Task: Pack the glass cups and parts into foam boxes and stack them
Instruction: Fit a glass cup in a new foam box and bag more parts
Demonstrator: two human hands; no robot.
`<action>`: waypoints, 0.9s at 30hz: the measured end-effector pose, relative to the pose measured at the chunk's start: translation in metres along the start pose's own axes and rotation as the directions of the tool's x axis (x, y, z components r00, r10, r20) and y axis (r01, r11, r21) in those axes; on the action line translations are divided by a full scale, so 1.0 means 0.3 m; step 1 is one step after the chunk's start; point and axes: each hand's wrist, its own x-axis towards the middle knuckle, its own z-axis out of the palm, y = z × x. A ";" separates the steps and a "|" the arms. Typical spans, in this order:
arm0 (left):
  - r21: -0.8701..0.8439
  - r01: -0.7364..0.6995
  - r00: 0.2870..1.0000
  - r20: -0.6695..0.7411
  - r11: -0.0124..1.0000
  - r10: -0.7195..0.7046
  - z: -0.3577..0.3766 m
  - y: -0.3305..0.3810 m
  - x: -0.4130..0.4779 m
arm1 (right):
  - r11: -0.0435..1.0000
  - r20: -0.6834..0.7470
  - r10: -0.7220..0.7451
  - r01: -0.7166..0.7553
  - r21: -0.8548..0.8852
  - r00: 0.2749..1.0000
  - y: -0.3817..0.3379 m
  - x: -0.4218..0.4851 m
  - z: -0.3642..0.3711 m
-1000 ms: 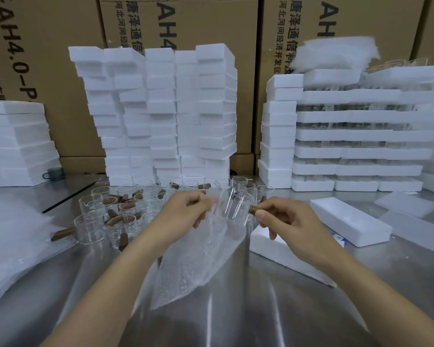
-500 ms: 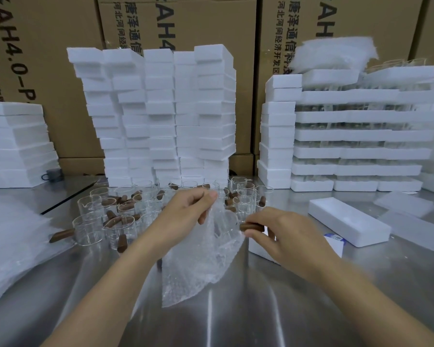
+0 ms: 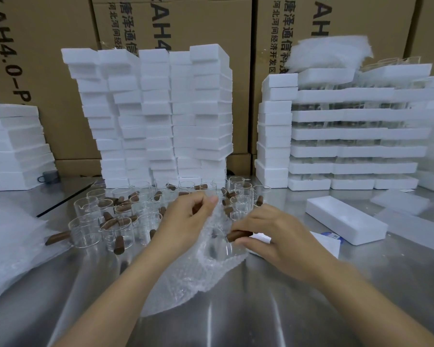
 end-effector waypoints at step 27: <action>0.404 -0.297 0.886 -0.222 0.865 0.407 0.090 0.127 -0.077 | 0.916 0.072 0.358 -0.365 0.168 0.931 -0.026 0.006 0.077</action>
